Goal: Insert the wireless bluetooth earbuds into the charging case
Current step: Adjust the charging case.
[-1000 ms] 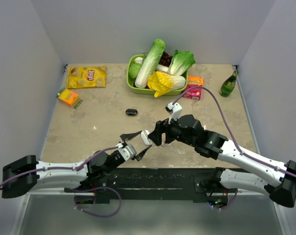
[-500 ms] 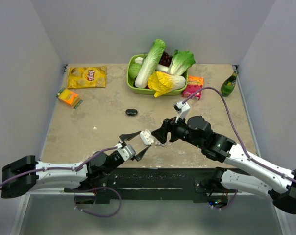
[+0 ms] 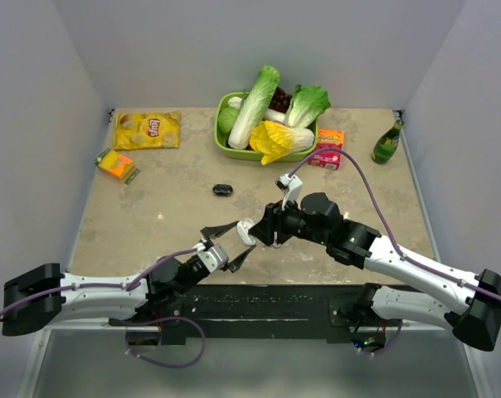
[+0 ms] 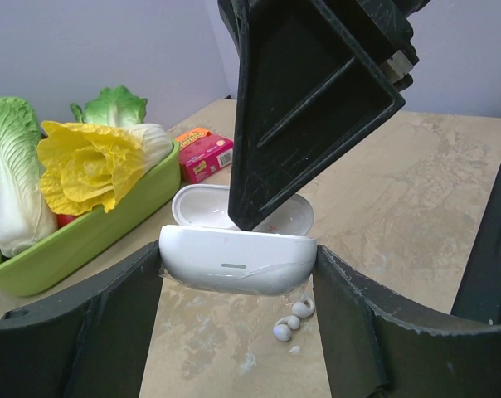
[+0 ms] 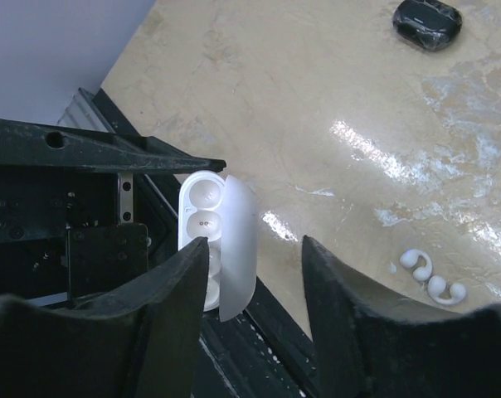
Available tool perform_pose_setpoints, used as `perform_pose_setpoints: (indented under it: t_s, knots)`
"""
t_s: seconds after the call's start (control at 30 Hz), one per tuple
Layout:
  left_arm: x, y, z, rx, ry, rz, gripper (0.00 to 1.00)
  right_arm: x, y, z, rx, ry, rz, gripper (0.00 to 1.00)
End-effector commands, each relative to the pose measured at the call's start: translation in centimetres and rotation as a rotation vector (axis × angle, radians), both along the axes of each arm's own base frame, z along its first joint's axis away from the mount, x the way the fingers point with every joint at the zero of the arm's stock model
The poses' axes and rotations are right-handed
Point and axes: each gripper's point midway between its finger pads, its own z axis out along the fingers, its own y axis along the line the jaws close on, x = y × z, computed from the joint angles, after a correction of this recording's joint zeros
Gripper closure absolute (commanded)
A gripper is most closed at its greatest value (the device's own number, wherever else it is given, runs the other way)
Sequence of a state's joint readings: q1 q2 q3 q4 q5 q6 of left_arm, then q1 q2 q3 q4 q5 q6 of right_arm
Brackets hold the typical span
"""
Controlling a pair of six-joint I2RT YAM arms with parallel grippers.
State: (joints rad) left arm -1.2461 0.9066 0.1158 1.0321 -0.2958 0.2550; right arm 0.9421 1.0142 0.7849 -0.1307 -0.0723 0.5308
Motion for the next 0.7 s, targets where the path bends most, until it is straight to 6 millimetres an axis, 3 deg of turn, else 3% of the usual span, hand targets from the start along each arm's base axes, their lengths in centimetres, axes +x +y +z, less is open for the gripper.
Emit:
perform_pose_setpoints:
  t_s: [0.0,0.27,0.3,0.4,0.43,0.5,0.53,0.67]
  knots:
    - [-0.3,0.3,2.4,-0.083,-0.045,-0.004,1.0,0.2,0.9,1.6,0.056,-0.036,0.029,0.53]
    - [-0.1,0.2,2.3,-0.09,-0.025,0.006,1.0,0.2,1.0,1.2,0.033,-0.06,0.051,0.86]
    - [0.0,0.1,2.3,-0.092,-0.014,0.011,1.0,0.2,0.9,1.4,0.033,-0.069,0.049,0.99]
    - [0.2,-0.6,1.7,-0.064,0.044,0.009,0.65,0.6,0.0,2.5,0.015,-0.143,0.039,1.0]
    - [0.3,-0.8,1.4,-0.061,0.075,0.008,0.43,0.6,-0.3,2.6,0.004,-0.154,0.038,1.0]
    - [0.6,-1.0,0.7,-0.039,0.106,0.022,0.24,0.4,-0.8,4.0,0.005,-0.214,0.053,1.0]
    - [0.5,-1.0,0.5,-0.049,0.128,0.019,0.0,0.2,-1.1,4.1,-0.008,-0.224,0.06,1.0]
    - [0.5,-1.3,-0.1,-0.041,0.183,-0.005,0.0,-0.5,-1.5,4.8,-0.071,-0.29,0.145,1.0]
